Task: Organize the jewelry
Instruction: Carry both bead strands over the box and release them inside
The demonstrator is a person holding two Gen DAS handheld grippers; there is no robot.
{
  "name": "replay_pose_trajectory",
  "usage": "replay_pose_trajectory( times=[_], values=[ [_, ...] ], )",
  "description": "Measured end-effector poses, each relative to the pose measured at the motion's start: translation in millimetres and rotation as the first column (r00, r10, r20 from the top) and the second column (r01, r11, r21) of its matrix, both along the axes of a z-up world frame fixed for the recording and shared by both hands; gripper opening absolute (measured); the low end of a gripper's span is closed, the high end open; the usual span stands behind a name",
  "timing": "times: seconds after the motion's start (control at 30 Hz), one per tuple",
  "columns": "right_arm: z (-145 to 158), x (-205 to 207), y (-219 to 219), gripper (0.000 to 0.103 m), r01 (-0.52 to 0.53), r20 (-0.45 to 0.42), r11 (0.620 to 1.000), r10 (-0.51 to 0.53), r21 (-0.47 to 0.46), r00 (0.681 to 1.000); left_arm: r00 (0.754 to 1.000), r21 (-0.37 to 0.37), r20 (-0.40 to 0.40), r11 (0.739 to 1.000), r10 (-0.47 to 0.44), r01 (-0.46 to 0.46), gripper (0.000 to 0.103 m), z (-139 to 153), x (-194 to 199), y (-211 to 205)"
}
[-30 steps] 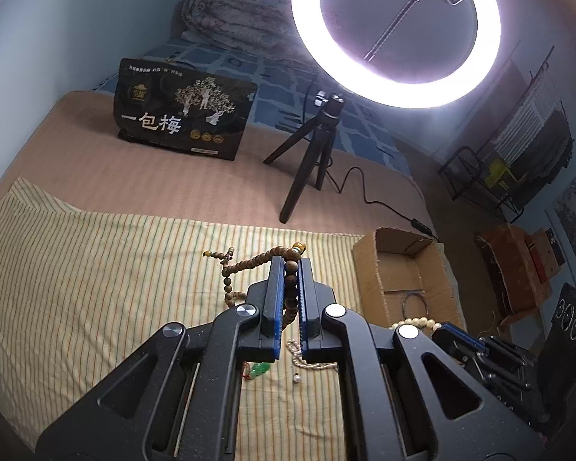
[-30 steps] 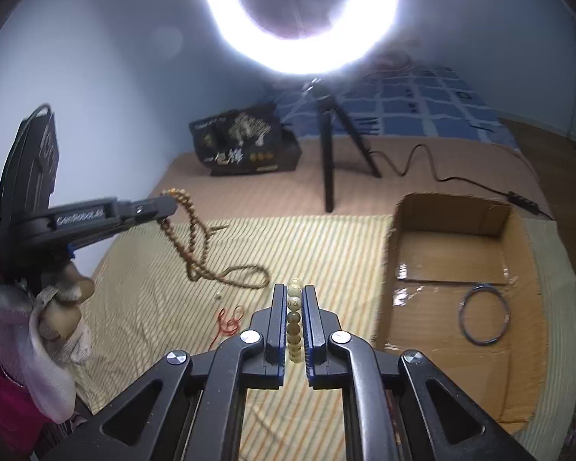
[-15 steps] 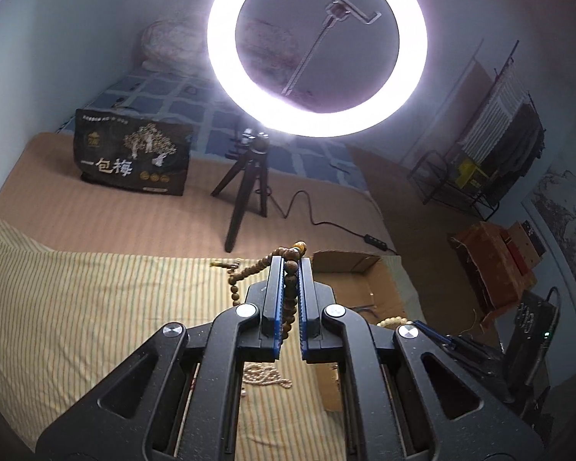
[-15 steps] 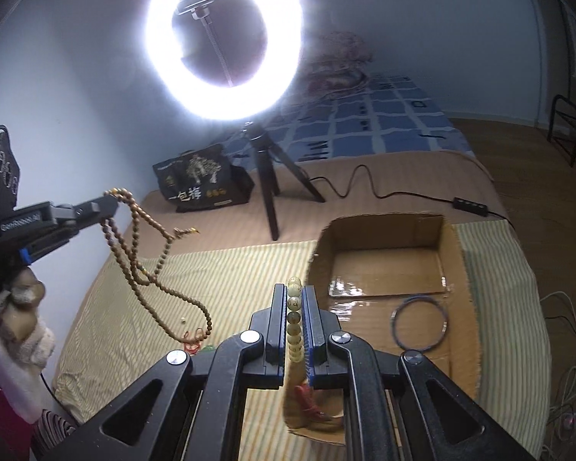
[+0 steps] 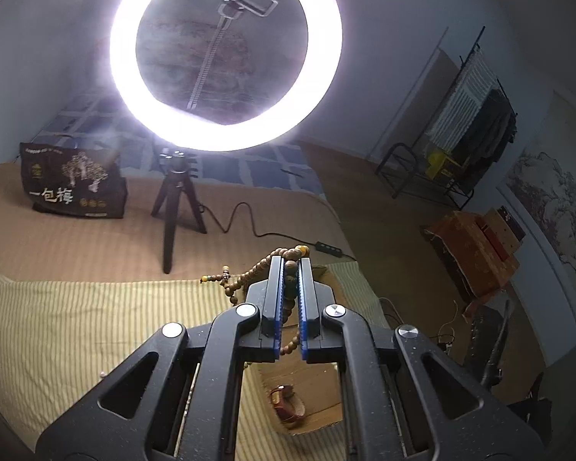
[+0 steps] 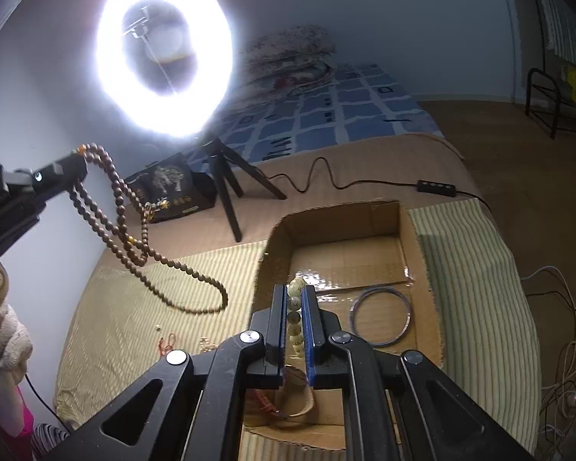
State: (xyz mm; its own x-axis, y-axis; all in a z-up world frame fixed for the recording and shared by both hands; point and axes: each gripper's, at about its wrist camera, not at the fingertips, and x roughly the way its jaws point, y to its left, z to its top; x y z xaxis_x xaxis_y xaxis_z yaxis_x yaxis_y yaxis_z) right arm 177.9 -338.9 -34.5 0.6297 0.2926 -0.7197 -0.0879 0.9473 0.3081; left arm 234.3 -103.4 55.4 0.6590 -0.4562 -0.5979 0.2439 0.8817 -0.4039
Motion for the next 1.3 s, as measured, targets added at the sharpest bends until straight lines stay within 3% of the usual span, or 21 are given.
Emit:
replay_pose_trajectory(
  times=[0.23, 0.5, 1.3],
  values=[
    [-8.2, 7.8, -18.8, 0.005, 0.045, -0.027, 0.999, -0.045, 0.009, 0.999, 0.999, 0.006, 0.002, 0.999, -0.039, 0.039, 0.004, -1.7, 8.5, -33.4],
    [-20.6, 15.6, -28.9, 0.005, 0.077, -0.069, 0.997, -0.077, 0.004, 0.995, 0.997, 0.026, -0.039, 0.997, -0.074, 0.075, 0.004, -22.7, 25.9, -61.5],
    [-64.7, 37.5, -39.4, 0.005, 0.111, -0.207, 0.993, -0.118, -0.044, 0.971, 0.972, 0.102, -0.223, 0.989, -0.078, 0.103, 0.004, -121.8, 53.5, -85.6]
  ],
)
